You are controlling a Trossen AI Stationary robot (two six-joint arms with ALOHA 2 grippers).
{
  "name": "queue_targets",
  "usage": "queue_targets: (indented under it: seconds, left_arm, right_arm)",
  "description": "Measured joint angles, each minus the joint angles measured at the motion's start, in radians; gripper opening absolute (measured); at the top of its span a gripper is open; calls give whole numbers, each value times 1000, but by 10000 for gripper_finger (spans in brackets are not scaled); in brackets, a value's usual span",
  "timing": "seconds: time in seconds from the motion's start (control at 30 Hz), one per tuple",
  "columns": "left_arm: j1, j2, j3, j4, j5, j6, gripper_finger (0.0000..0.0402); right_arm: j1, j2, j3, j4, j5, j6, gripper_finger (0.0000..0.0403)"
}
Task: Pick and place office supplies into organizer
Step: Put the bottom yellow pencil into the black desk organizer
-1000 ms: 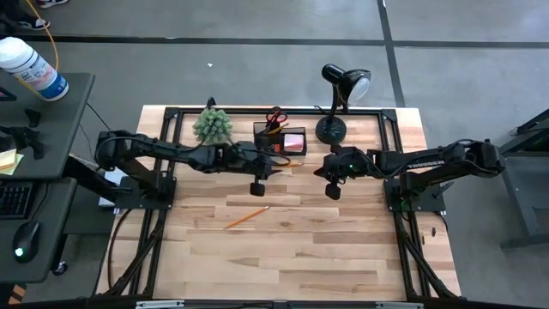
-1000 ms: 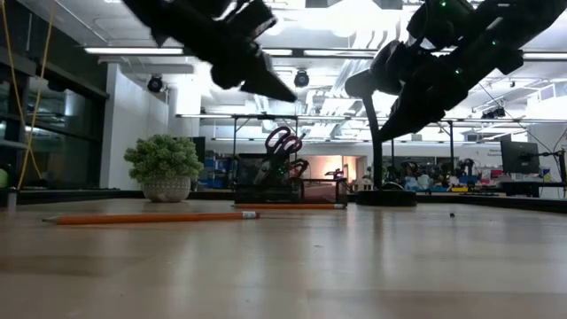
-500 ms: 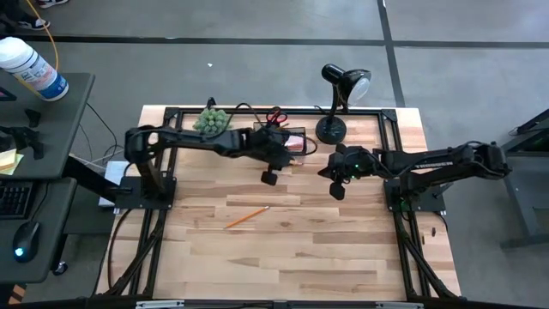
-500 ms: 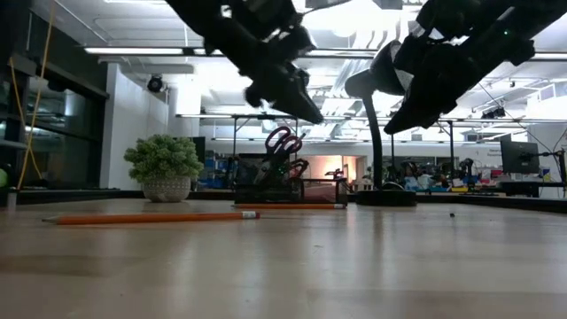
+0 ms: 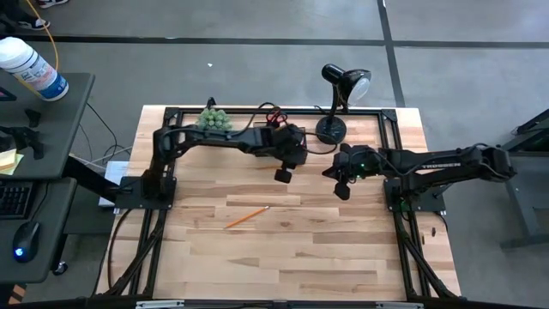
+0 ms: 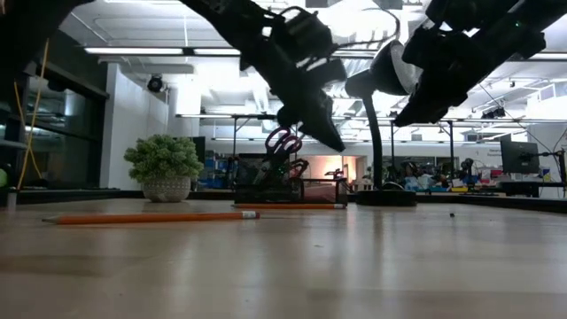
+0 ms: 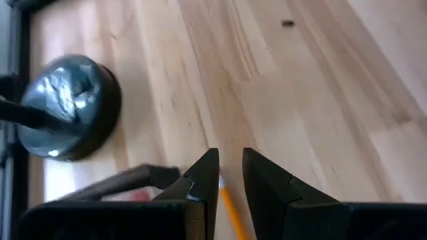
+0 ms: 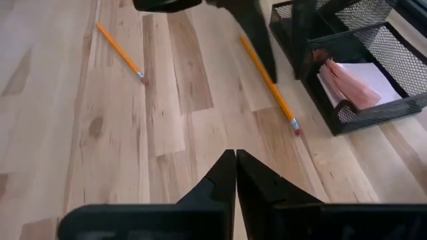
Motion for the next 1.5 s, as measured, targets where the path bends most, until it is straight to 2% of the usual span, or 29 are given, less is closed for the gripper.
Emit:
queue_targets:
  seconds: [0.33,0.63,0.73,0.83,1.0,1.1,1.23,1.43,1.5]
  left_arm:
    - [1,88,71,-17,-27,-51,58]
    - [7,124,75,-40,-41,-140,58]
    - [14,136,68,-73,-21,-159,58]
    - [13,143,73,-37,-26,-168,58]
    - [14,145,77,-50,-27,-177,58]
    - [14,146,135,-118,-23,-135,58]
    - [20,172,291,-253,-54,-70,58]
    - [44,314,518,-498,-26,-47,58]
    - [44,338,551,-568,-24,-18,58]
  right_arm:
    - [0,-18,0,-30,1,-8,7]
    - [0,-18,0,-38,-4,-8,6]
    - [0,-18,0,-53,-44,-8,5]
    - [8,-26,0,-69,-75,-8,5]
    - [43,-69,0,-92,-50,0,1]
    - [58,-96,0,-130,-19,5,2]
    - [68,-129,0,-181,2,27,2]
    - [71,-183,0,-237,18,45,2]
    - [71,-200,0,-253,30,47,3]
